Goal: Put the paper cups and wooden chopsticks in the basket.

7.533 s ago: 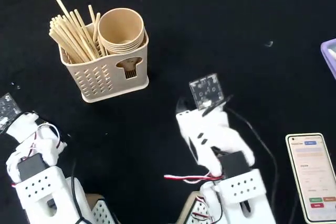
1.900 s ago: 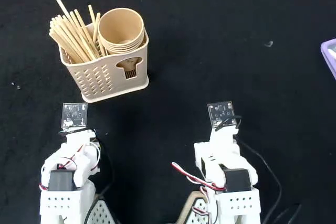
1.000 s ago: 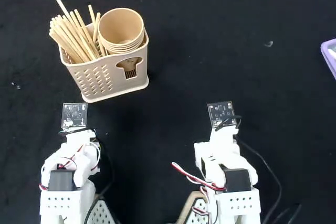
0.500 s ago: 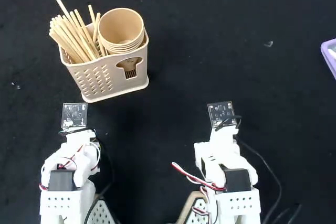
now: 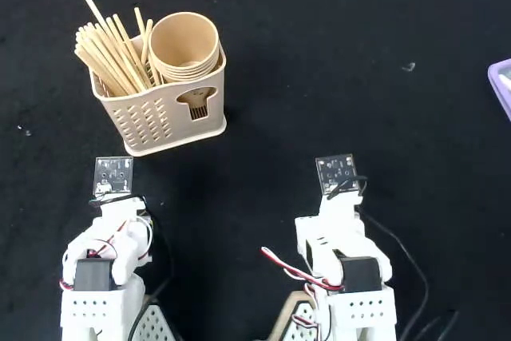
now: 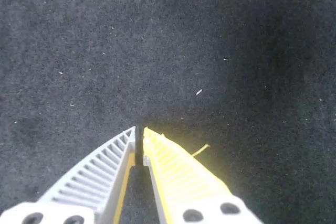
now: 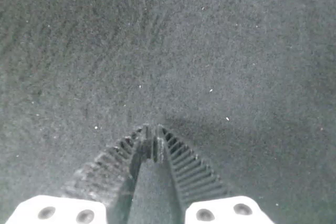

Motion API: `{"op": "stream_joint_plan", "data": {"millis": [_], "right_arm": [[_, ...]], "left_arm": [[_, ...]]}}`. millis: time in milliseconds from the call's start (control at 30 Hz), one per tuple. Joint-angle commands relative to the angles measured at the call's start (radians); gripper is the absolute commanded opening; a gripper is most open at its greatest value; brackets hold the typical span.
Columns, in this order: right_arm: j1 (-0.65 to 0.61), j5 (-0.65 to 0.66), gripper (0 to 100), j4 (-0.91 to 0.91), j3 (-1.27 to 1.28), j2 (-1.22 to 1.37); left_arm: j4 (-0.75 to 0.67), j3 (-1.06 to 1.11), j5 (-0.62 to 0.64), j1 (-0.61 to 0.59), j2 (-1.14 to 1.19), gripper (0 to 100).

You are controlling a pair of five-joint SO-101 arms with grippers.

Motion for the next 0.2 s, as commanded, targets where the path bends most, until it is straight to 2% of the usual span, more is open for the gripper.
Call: {"op": "stream_joint_plan", "data": {"millis": [0, 167], "right_arm": [[0.018, -0.003, 2.2, 0.008, -0.008, -0.097], [0.018, -0.003, 2.2, 0.008, -0.008, -0.097]], "left_arm": [[0.003, 0.022, -0.002, 0.007, -0.003, 3], [0.003, 0.022, -0.002, 0.007, -0.003, 3]]}}
